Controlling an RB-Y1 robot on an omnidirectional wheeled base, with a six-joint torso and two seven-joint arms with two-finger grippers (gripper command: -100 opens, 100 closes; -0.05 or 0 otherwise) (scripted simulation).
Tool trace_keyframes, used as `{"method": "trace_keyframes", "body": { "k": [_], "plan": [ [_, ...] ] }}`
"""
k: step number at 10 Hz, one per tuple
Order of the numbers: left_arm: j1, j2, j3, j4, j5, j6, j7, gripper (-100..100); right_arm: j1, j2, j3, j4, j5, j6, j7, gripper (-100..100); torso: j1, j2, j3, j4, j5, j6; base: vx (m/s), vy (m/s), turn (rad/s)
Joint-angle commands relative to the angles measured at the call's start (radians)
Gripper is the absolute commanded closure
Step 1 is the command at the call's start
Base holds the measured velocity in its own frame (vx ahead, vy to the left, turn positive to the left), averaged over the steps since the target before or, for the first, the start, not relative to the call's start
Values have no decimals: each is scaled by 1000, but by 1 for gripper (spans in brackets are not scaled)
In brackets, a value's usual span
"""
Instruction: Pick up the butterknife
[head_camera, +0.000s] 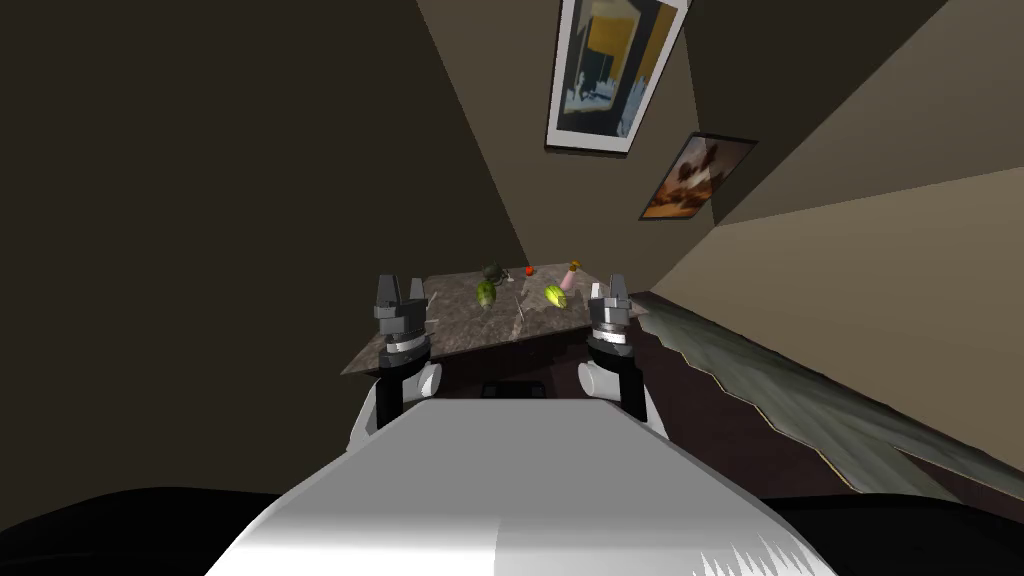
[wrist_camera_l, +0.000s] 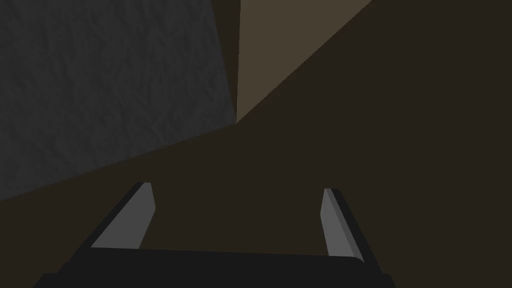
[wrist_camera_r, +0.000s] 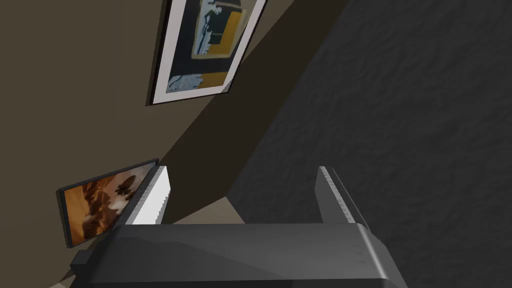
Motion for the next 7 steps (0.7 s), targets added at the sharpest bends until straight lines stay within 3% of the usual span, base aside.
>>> {"method": "trace_keyframes", "body": {
  "k": [1, 7],
  "plan": [
    [0, 0, 0, 0, 0, 0, 0, 0, -6, -28, -1, 4, 6, 5, 2, -100, 0, 0, 0, 0, 0, 0, -58, -30, 33],
    [0, 0, 0, 0, 0, 0, 0, 0, -65, -165, -2, 49, 60, 64, 15, -100, -4, 6, 4, 1, -1, 0, -93, -53, 98]
  ]
}}
